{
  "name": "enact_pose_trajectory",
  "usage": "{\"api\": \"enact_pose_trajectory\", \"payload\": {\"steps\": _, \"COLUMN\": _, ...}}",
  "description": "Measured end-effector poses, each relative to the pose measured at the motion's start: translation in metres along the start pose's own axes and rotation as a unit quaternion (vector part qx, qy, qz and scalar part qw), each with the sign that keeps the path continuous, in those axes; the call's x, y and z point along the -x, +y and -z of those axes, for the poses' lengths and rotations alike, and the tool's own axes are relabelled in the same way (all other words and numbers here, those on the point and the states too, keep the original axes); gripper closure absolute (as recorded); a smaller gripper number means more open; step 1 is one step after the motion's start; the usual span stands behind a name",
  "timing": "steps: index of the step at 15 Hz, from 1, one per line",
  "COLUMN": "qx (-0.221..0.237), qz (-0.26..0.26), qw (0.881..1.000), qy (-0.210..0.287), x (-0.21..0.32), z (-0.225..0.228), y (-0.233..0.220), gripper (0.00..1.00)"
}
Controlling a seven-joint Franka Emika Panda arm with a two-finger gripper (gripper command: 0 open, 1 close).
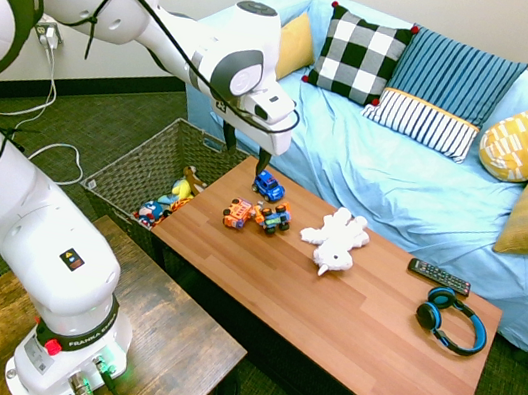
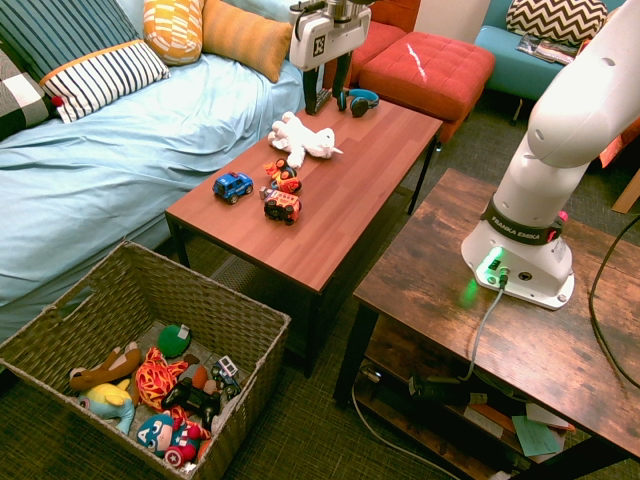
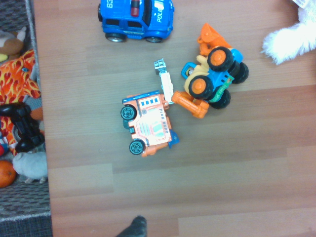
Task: Put the stuffed toy in the basket
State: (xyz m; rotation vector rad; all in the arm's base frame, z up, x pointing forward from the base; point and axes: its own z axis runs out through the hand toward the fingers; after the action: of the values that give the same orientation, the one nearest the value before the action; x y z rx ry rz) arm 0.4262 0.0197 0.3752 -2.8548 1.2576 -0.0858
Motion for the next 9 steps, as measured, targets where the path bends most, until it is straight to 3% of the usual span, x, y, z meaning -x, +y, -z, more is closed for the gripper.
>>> {"api": "enact_pose_trajectory", "payload": {"steps": 5, "qx": 0.007, "qz": 0.012, "qw": 1.0, "qy": 0.011, "x": -0.018, "z": -0.001, "y": 0.01, "gripper": 0.0}}
{"api": "enact_pose_trajectory", "payload": {"steps": 9, "qx": -0.008, "qz": 0.019, "qw": 0.999, "qy": 0.031, "x": -0.087, "z": -0.027, "y": 0.018, "gripper": 0.0}}
